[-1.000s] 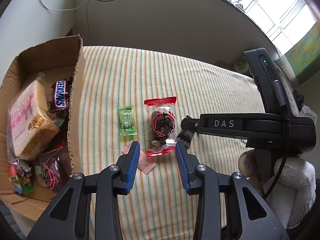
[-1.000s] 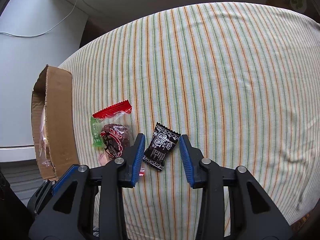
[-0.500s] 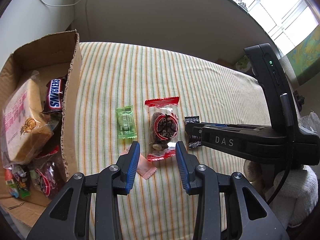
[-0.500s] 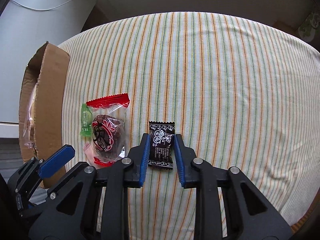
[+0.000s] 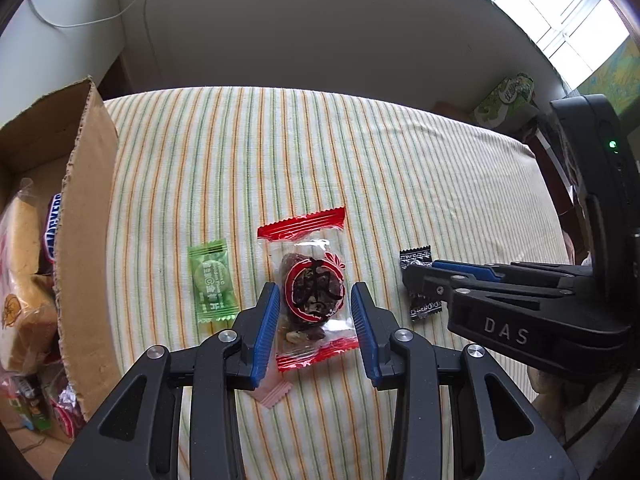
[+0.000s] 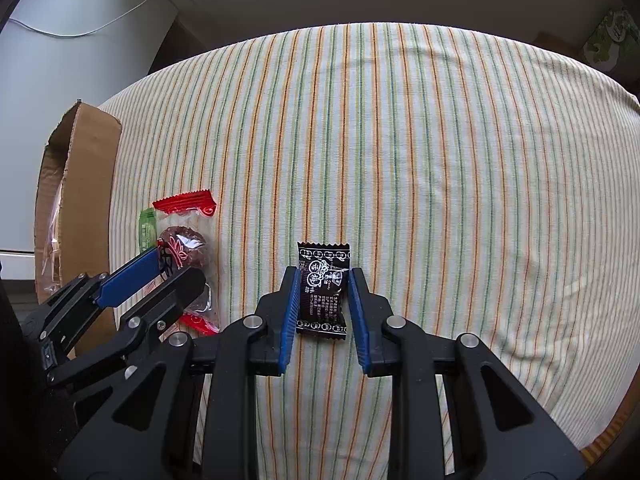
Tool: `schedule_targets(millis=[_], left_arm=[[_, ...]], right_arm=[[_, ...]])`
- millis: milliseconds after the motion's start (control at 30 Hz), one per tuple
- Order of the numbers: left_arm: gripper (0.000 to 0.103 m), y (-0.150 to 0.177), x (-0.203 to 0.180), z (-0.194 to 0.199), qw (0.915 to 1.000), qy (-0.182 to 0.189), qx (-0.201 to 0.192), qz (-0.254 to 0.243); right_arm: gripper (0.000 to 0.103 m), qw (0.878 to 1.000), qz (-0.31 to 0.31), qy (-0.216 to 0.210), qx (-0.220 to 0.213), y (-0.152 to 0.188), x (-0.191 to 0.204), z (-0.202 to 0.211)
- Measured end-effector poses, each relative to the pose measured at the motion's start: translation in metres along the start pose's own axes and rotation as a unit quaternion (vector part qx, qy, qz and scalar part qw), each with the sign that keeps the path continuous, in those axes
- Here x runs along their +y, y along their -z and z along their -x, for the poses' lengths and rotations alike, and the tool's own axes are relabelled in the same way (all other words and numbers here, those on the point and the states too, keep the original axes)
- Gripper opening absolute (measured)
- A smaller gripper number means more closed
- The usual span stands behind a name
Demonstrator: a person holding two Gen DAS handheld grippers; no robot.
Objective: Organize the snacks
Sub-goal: 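Grasp the red-topped date bag with the left tool while the right tool holds the black candy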
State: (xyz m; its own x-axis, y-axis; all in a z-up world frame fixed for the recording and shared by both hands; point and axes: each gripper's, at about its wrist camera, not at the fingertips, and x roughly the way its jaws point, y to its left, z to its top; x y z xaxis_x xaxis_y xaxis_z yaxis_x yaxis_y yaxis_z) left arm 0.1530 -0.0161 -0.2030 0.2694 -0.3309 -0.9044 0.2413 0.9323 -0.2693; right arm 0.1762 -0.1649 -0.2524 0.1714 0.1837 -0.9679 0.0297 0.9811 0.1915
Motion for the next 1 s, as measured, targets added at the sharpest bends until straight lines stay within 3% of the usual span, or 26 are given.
schedule_targets(millis=[367,1000], left_arm=[[0.031,0.001,-0.004,-0.013,1.0000,-0.008,0.001,0.005],[0.031,0.012,0.003,0.034,0.9991,-0.011,-0.040,0.005]], right_arm=[[0.025,1.000,0.008,-0.006,-0.008,0.010,0.002,0.000],[0.024,0.998,0.024,-0.034,-0.046,0.022,-0.004,0.044]])
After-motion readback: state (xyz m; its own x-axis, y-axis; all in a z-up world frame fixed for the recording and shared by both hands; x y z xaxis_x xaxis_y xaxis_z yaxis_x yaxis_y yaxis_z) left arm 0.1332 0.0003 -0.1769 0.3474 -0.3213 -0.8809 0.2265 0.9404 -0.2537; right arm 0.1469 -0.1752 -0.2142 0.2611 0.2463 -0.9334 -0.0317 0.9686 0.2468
